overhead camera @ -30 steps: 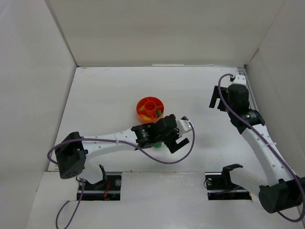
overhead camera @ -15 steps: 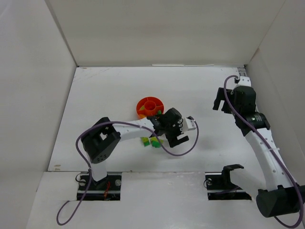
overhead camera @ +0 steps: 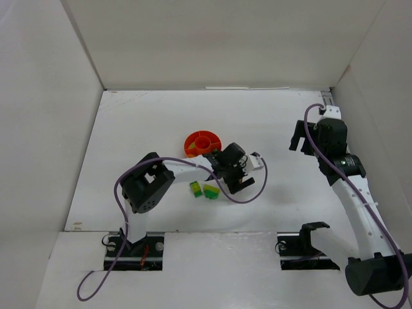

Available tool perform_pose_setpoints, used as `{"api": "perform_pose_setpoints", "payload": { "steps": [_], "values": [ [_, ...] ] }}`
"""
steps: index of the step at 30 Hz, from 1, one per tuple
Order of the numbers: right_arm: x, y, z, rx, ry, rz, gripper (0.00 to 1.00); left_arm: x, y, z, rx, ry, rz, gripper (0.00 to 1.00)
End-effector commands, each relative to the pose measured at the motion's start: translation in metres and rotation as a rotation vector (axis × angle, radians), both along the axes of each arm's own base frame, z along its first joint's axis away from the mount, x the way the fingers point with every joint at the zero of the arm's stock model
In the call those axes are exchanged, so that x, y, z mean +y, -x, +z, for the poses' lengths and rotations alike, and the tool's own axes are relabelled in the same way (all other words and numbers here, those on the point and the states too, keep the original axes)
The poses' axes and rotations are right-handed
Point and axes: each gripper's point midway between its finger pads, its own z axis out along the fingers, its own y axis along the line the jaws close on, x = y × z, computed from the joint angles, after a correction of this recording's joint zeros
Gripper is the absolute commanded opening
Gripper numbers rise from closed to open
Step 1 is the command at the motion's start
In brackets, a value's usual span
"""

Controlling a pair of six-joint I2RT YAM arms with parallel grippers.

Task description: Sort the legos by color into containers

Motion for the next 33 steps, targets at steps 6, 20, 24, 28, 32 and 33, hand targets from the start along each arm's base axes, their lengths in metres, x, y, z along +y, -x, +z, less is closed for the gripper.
{"api": "perform_pose_setpoints", "payload": {
  "steps": [6,20,24,28,32,33],
  "values": [
    [-0.01,-0.005,0.009,-0.043,0.011,-0.04,0.97,0.007,-0.025,0.003,-0.081,-0.022,0.137,0.76],
    [-0.016,-0.008,0.013,-0.063,0.019,-0.067,0.97,0.016,-0.018,0.005,-0.063,-0.013,0.212,0.36],
    [-0.016,-0.008,0.013,-0.064,0.011,-0.071,0.97,-0.005,-0.027,0.071,-0.133,0.173,0.221,0.35],
    [-0.014,-0.01,0.015,-0.073,0.005,-0.063,0.97,-0.005,-0.048,0.155,-0.241,0.395,0.314,0.35],
    [-0.016,-0.009,0.011,-0.064,0.011,-0.071,0.97,0.014,-0.081,0.211,-0.304,0.537,0.41,0.35],
    [-0.017,-0.009,0.011,-0.065,0.015,-0.079,0.97,0.018,-0.088,0.216,-0.308,0.545,0.419,0.36]
  ]
}}
